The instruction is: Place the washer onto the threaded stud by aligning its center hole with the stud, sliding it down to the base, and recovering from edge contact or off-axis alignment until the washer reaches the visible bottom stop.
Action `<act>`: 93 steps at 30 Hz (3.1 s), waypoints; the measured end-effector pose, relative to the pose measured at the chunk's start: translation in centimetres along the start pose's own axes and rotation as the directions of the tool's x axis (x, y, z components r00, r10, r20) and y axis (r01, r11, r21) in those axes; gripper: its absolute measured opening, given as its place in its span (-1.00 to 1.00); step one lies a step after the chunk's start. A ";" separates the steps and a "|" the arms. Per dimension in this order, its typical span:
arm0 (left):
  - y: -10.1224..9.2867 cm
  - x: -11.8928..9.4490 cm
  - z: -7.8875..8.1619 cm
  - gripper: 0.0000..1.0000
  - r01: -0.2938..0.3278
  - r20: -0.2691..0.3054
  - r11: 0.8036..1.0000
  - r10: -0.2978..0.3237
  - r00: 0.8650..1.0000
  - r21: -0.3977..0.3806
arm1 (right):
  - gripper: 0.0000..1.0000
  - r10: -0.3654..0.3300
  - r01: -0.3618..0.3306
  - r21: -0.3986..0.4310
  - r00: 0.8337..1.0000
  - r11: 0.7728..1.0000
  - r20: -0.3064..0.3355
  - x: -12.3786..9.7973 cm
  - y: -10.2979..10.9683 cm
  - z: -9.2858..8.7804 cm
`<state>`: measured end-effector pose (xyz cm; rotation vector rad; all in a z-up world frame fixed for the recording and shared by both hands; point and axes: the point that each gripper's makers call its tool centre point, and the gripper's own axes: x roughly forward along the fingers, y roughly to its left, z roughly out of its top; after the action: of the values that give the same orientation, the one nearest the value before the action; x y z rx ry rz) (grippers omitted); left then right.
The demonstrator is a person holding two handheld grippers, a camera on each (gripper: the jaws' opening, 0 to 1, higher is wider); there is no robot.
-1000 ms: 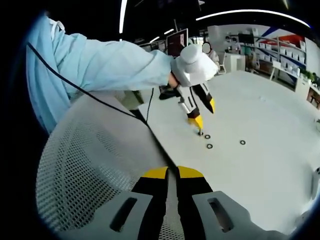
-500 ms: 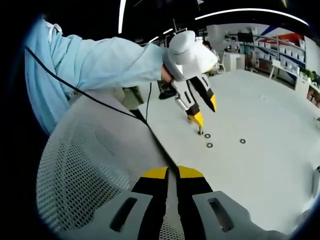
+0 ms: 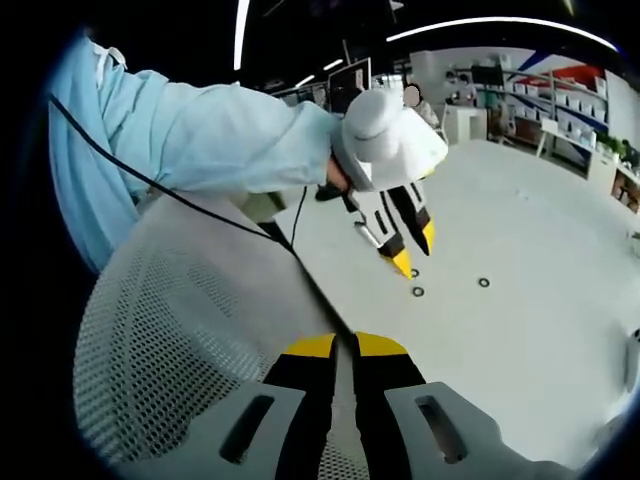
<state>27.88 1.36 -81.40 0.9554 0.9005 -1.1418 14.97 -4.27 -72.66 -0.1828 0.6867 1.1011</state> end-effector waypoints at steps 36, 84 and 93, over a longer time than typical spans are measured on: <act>0.2 5.6 -2.5 -0.69 0.068 -0.097 0.993 -0.077 0.992 -0.095 | -0.84 0.026 -0.026 -0.007 1.000 1.000 0.005 0.1 0.3 0.1; 0.0 5.1 -2.4 -0.83 0.074 -0.109 0.996 -0.079 0.991 -0.050 | -0.84 0.019 -0.019 0.000 1.000 1.000 0.011 0.1 0.2 0.2; 0.7 3.3 -2.5 -0.83 0.051 -0.098 0.996 -0.058 0.994 -0.071 | -0.84 0.024 -0.024 -0.007 1.000 1.000 0.012 0.1 0.3 0.3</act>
<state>28.96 2.72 -85.21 0.9431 1.0457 -1.1094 14.89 -3.94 -72.47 -0.1742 0.6755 1.1269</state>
